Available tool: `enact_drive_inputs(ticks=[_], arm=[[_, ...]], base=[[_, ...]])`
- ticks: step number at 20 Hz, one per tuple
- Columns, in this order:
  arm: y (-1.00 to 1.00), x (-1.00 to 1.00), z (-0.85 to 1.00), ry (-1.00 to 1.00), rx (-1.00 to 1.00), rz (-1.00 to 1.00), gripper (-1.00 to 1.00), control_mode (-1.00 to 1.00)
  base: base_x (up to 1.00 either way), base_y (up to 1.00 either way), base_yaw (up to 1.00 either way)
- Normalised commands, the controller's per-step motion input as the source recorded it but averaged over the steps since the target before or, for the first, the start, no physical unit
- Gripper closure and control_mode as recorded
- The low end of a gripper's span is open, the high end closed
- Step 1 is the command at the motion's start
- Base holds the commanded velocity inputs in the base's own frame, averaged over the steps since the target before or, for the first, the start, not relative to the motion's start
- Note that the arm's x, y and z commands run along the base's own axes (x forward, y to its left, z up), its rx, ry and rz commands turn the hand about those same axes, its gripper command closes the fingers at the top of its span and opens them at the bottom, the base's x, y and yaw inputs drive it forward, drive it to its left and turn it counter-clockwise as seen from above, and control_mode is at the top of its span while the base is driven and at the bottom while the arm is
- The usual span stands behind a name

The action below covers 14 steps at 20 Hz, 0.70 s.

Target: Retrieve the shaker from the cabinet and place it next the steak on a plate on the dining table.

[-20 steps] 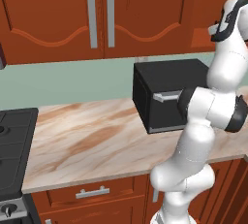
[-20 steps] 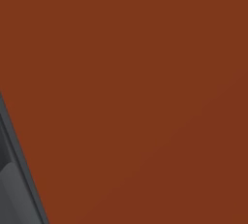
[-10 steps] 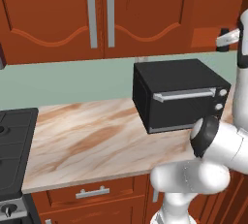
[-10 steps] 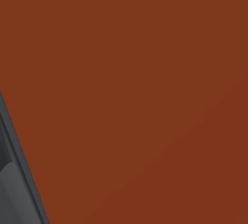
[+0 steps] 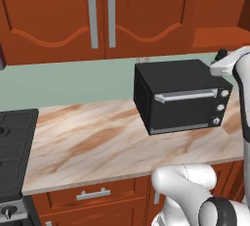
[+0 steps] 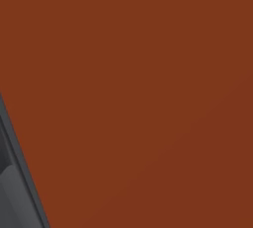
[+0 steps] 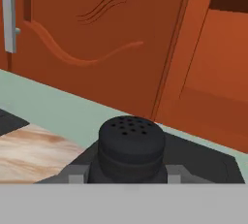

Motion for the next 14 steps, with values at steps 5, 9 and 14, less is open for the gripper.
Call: enact_drive_inputs(ticks=[5, 9, 14], arm=[[0.2, -0.85, 0.0, 0.0, 0.0, -0.06, 1.0, -1.0], [0.21, -0.5, 0.0, 0.0, 0.0, -0.02, 1.0, -1.0], [0.06, -0.28, 0.0, 0.0, 0.0, 0.0, 1.0, -1.0]], base=[[0.0, 0.0, 0.0], [0.0, 0.0, 0.0], [0.0, 0.0, 0.0]])
